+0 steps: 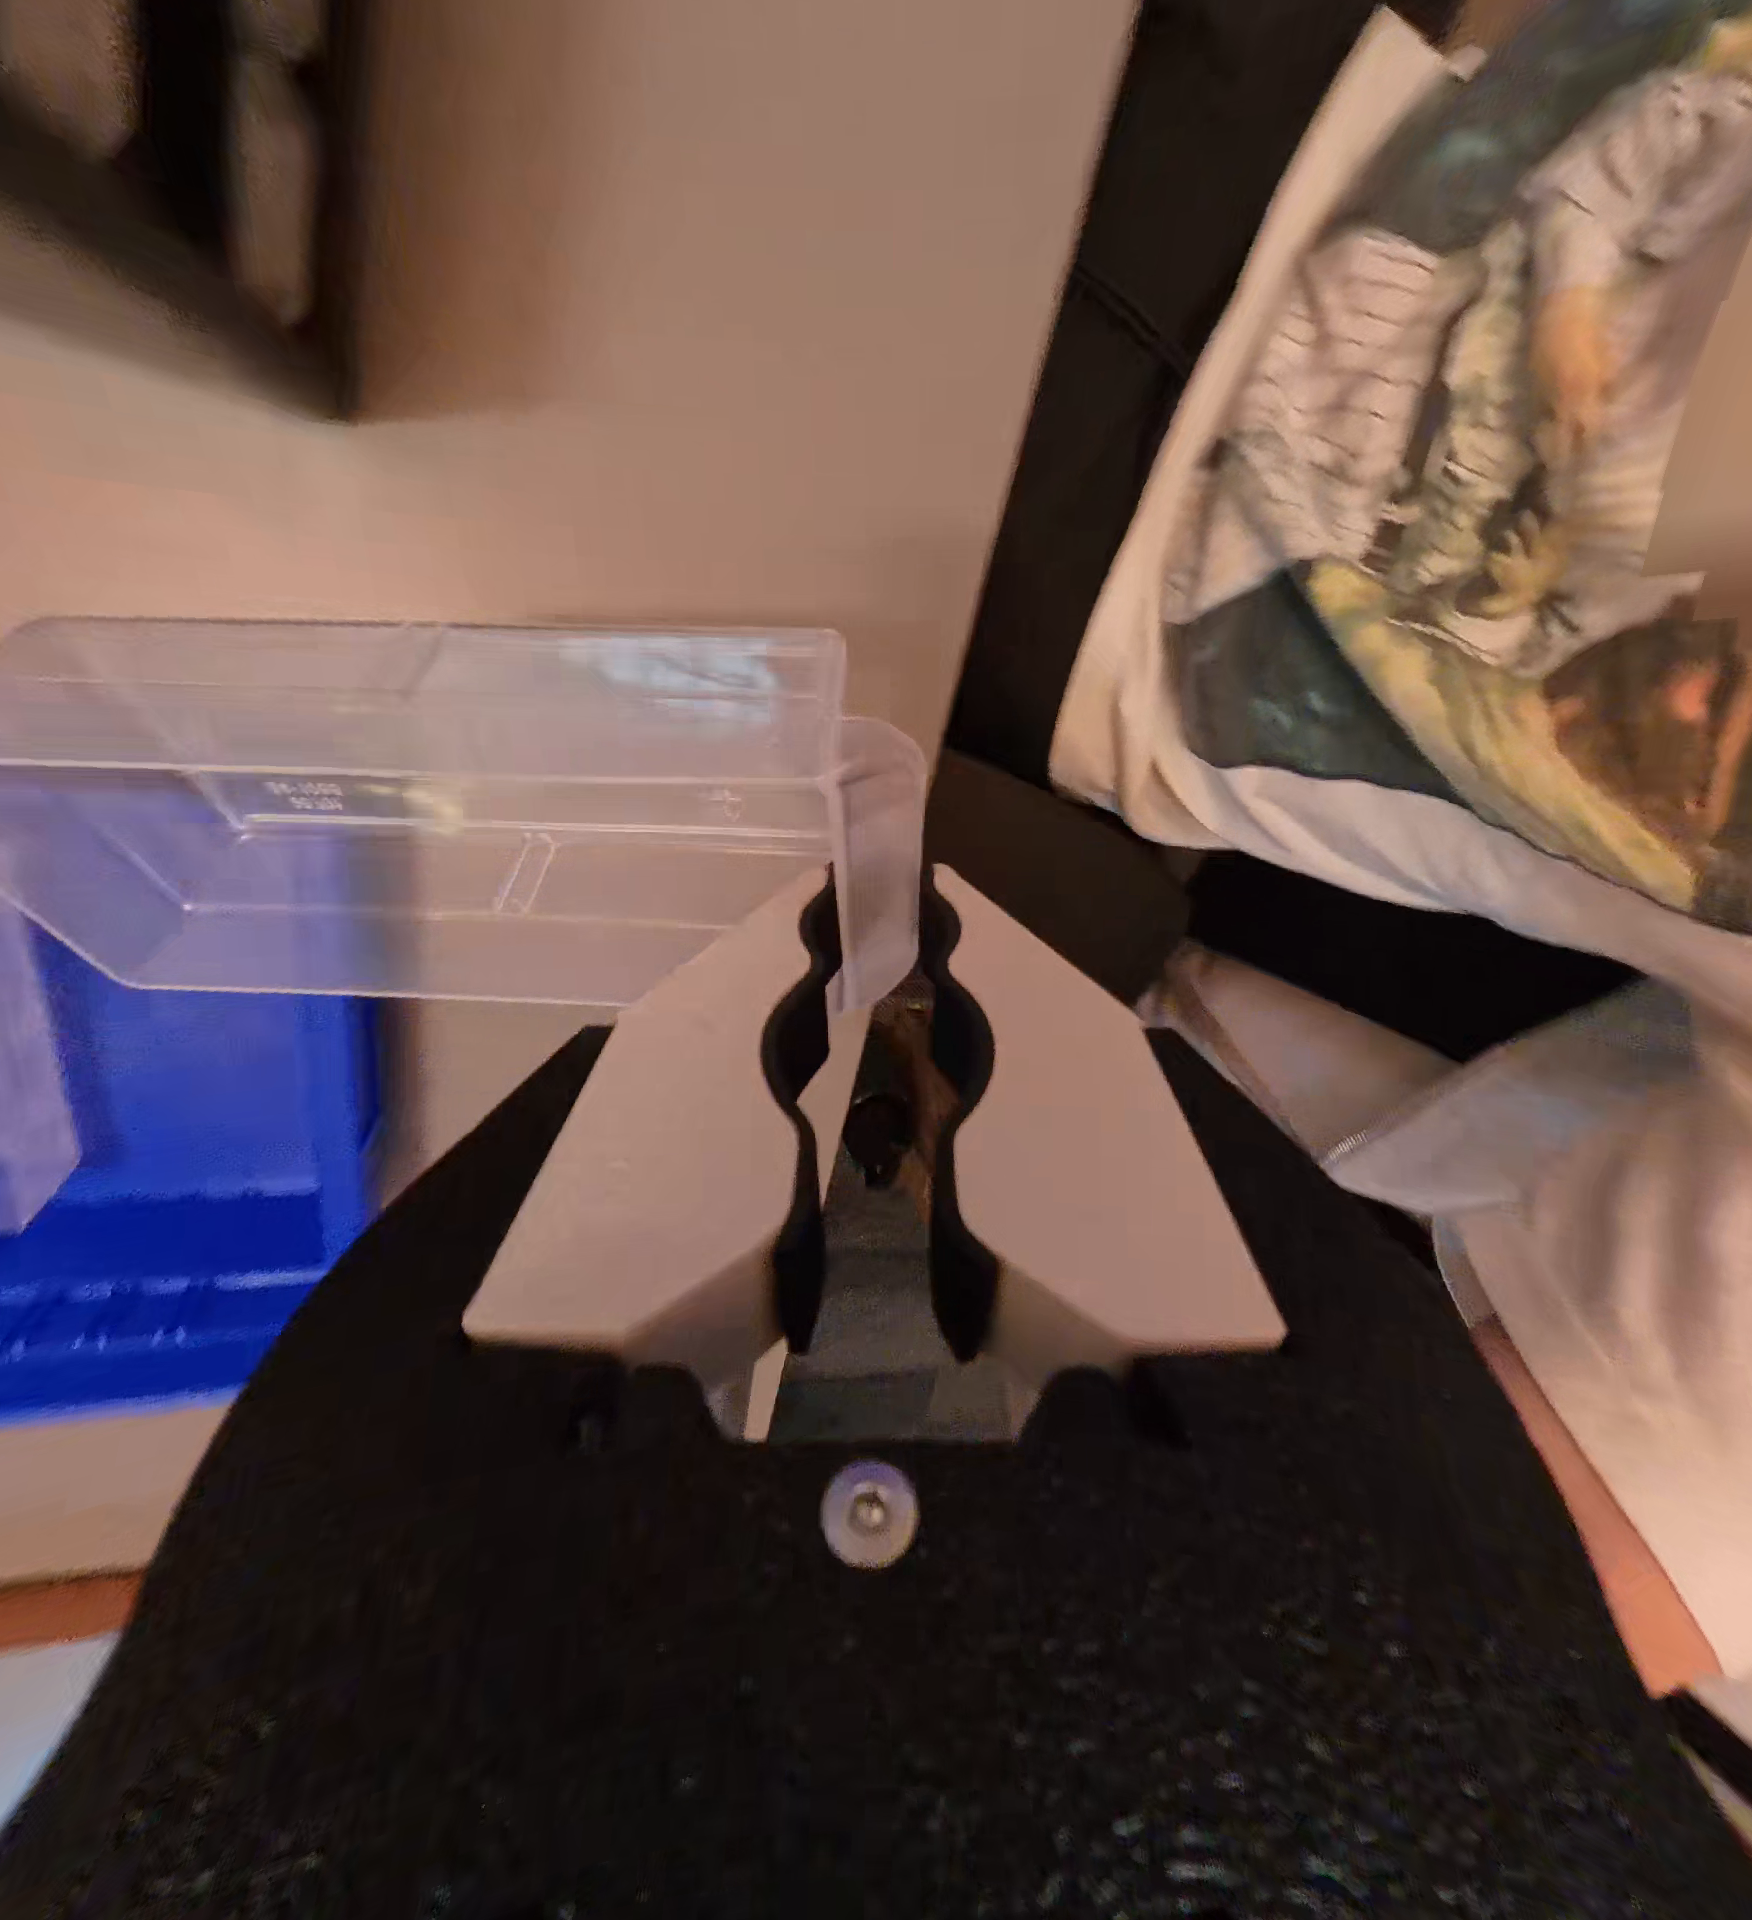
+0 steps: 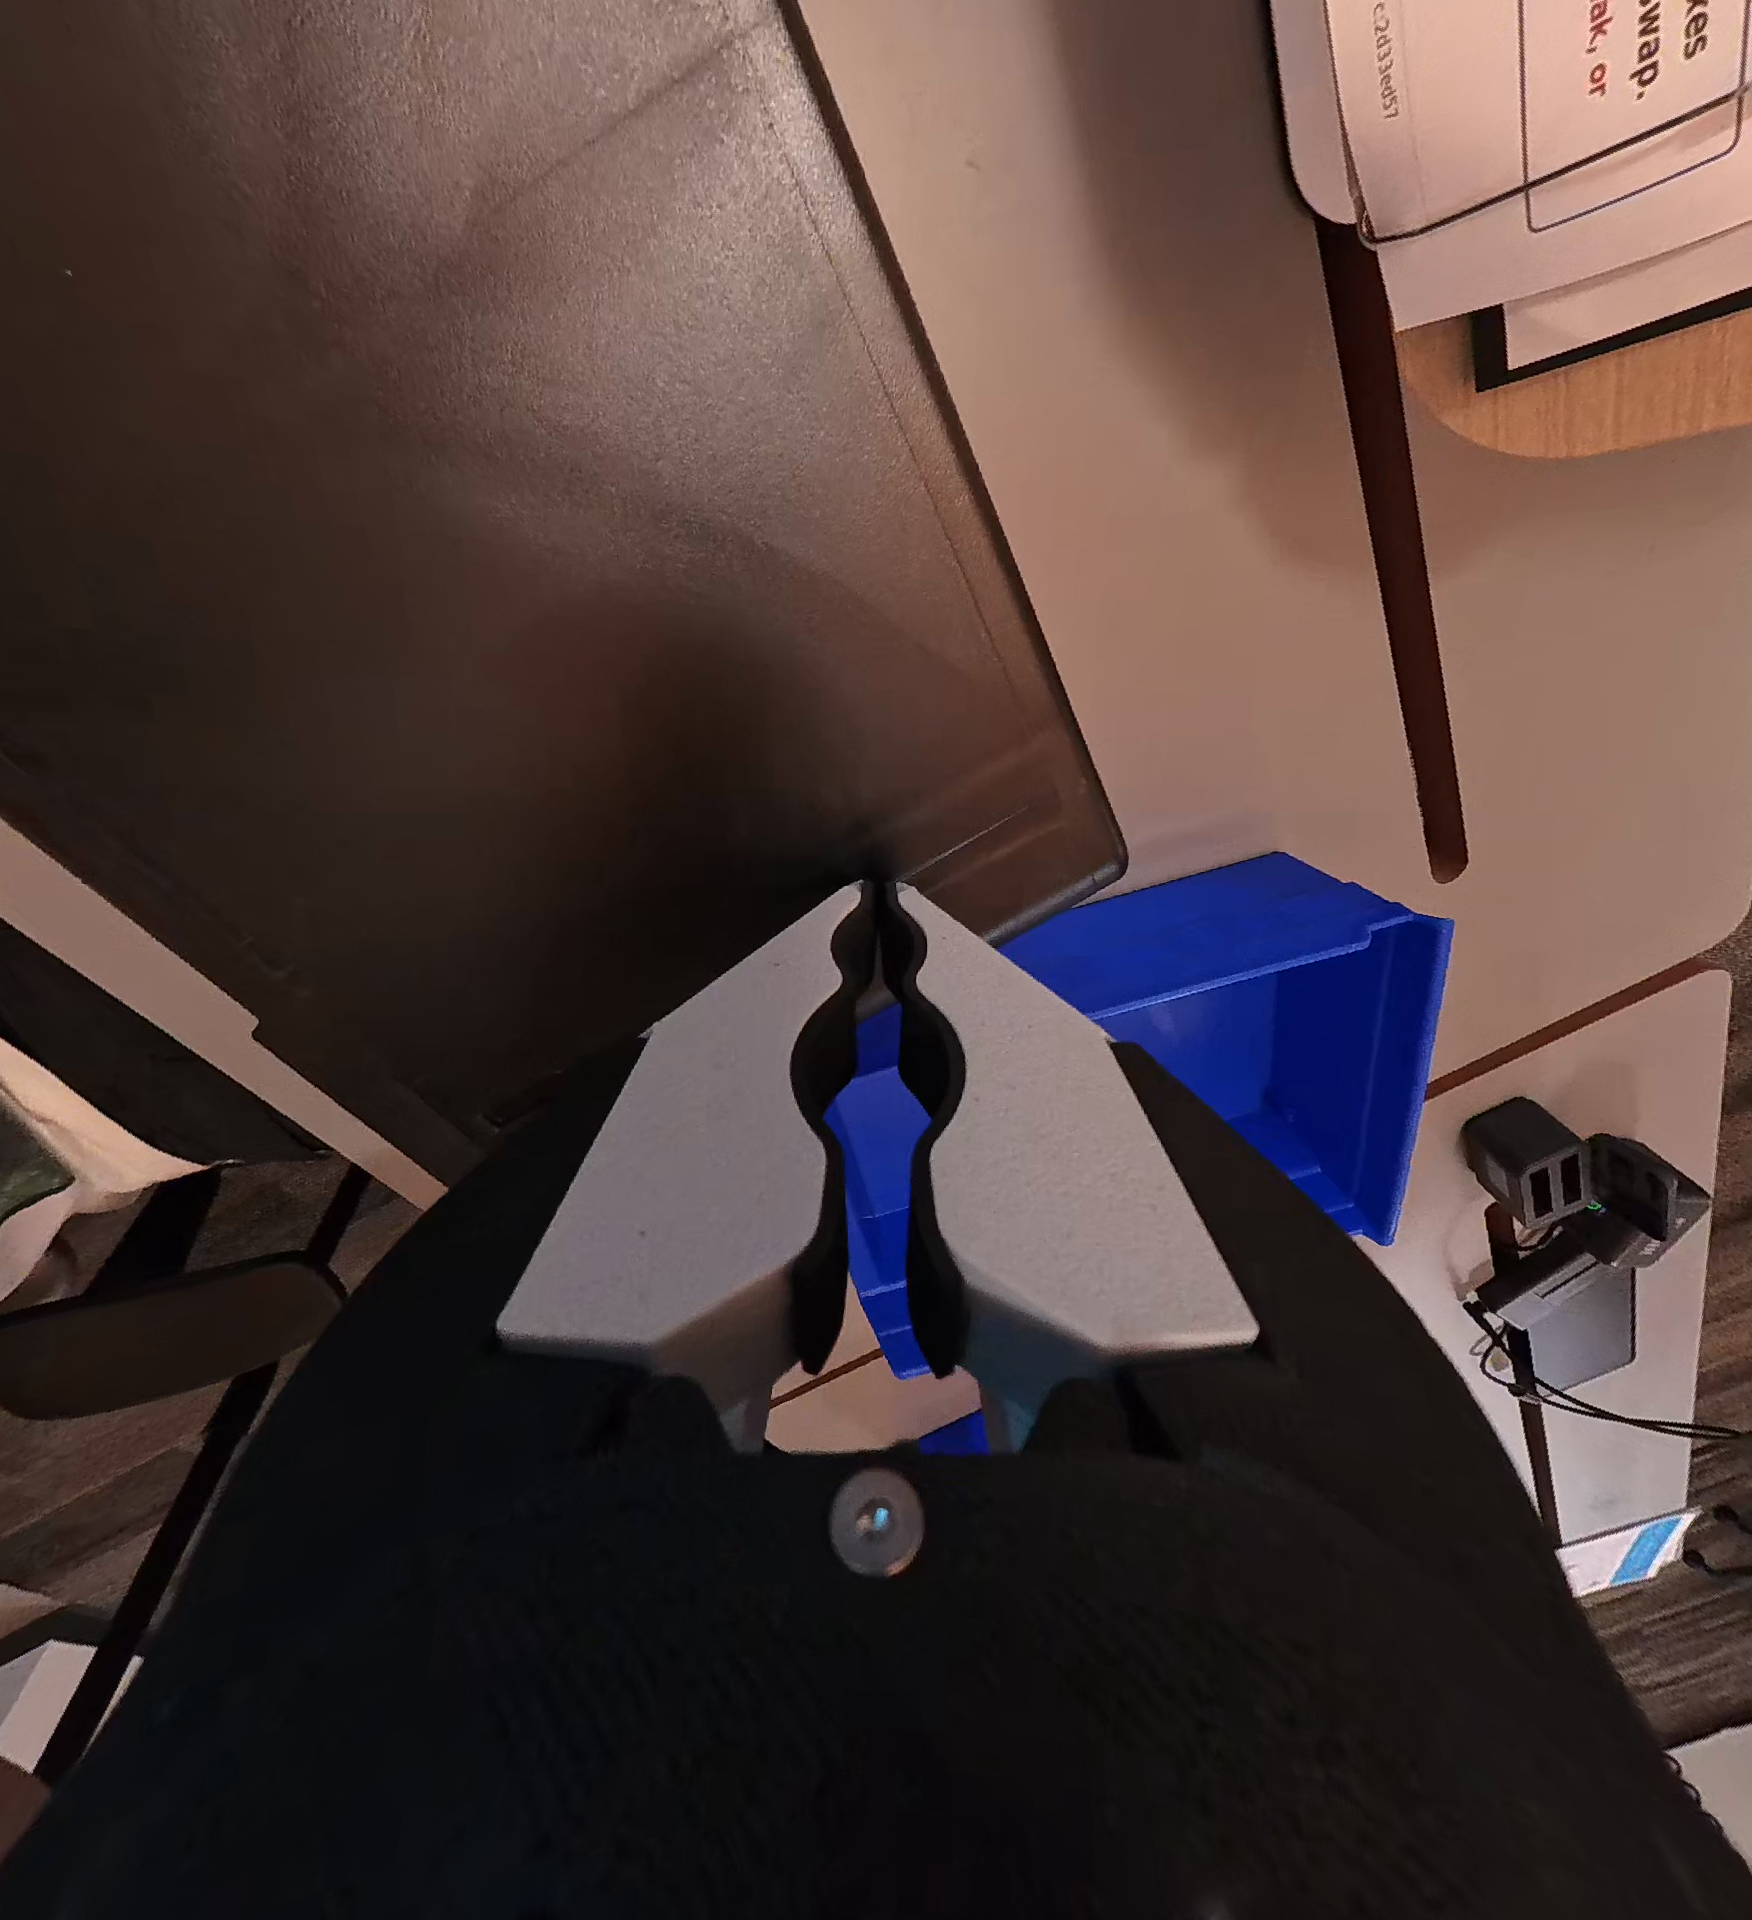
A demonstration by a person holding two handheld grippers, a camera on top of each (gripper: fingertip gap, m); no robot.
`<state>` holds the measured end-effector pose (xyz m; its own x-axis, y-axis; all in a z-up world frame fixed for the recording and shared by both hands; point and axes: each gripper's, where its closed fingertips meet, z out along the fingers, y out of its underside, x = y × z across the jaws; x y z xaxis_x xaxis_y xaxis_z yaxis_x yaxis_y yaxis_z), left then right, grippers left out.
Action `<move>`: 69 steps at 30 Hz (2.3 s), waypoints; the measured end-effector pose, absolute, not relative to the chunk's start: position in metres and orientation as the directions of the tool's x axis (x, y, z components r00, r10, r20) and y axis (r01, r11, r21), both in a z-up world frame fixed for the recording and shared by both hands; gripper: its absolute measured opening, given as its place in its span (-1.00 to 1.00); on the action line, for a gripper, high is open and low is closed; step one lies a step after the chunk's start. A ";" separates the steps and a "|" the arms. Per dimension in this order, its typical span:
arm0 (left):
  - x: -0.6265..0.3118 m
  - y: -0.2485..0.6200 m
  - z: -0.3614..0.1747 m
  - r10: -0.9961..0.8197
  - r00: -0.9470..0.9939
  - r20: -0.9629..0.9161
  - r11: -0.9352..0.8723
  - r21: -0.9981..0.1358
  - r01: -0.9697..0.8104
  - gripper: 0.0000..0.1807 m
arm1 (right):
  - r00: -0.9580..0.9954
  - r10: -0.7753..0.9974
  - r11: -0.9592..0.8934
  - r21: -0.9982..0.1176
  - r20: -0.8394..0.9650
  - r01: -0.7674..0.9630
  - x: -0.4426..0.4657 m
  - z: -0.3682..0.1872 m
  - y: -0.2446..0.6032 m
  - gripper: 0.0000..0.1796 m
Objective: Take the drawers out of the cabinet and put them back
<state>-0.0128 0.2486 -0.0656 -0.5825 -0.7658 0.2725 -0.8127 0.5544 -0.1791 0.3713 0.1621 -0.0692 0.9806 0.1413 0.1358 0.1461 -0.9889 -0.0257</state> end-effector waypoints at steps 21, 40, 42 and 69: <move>0.023 0.162 -0.137 -0.532 -0.715 0.454 0.832 0.124 -0.540 -0.88 | 0.975 0.162 -0.987 0.015 0.153 0.162 0.371 -0.069 0.162 -1.00; 0.060 0.179 -0.151 -0.584 -0.706 0.400 0.811 0.244 -0.532 -0.88 | 0.975 0.167 -0.986 0.000 0.148 0.169 0.371 -0.069 0.162 -1.00; 0.063 0.182 -0.150 -0.588 -0.698 0.410 0.807 0.239 -0.539 -0.88 | 0.975 0.168 -0.985 0.001 0.146 0.170 0.371 -0.069 0.162 -1.00; 0.069 0.191 -0.166 -0.624 -0.771 0.132 0.769 0.284 -0.573 -0.87 | 0.971 0.182 -0.983 0.031 0.157 0.180 0.371 -0.069 0.162 -1.00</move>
<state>0.0686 0.1910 -0.1656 -0.7705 -0.6235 0.1322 -0.5734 0.7687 0.2835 0.3713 0.1618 -0.0692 0.9706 0.1823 0.1573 0.1798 -0.9832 0.0306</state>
